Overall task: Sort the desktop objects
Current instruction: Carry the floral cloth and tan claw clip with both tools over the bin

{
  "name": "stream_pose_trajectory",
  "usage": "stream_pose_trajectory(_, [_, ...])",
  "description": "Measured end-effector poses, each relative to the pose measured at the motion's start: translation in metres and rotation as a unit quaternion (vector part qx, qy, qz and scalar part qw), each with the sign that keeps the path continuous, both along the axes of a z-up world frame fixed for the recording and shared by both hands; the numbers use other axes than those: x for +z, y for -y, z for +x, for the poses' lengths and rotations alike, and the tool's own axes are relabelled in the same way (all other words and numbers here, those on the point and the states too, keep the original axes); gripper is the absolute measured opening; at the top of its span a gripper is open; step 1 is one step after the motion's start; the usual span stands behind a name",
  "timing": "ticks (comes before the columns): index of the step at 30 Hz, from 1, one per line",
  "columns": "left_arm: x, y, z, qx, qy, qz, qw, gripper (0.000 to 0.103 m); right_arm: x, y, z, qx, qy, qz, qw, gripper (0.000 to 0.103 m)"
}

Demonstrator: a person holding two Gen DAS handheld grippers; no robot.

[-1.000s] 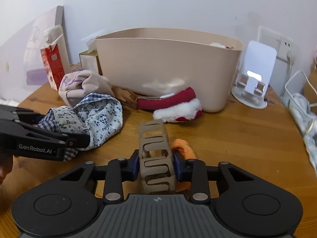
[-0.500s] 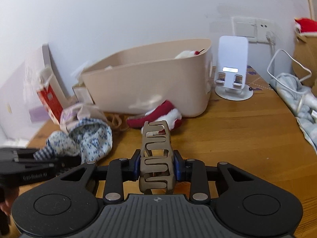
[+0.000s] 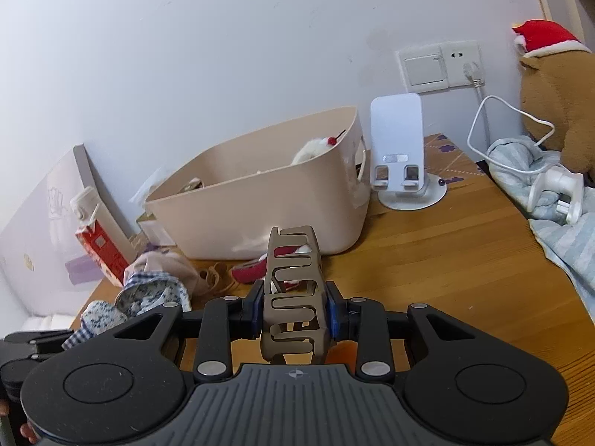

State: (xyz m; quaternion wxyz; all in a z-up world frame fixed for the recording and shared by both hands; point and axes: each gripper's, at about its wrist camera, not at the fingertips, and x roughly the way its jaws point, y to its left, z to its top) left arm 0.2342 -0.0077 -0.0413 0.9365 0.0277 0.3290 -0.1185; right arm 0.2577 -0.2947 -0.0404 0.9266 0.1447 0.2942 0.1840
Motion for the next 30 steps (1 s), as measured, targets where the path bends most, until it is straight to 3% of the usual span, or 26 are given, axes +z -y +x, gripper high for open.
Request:
stream_pose_trajectory(5, [0.0, 0.001, -0.001, -0.003, -0.001, 0.0, 1.0, 0.022, -0.004, -0.005, 0.003, -0.008, 0.003, -0.017, 1.0, 0.03])
stream_pose_trajectory(13, [0.0, 0.001, -0.003, 0.0, 0.001, 0.0, 1.0, 0.022, -0.017, -0.002, 0.014, -0.008, -0.021, 0.019, 1.0, 0.03])
stream_pose_trajectory(30, [0.051, -0.015, -0.002, 0.016, 0.066, -0.003, 0.9977, 0.022, 0.021, -0.004, 0.005, -0.01, 0.031, -0.007, 0.999, 0.03])
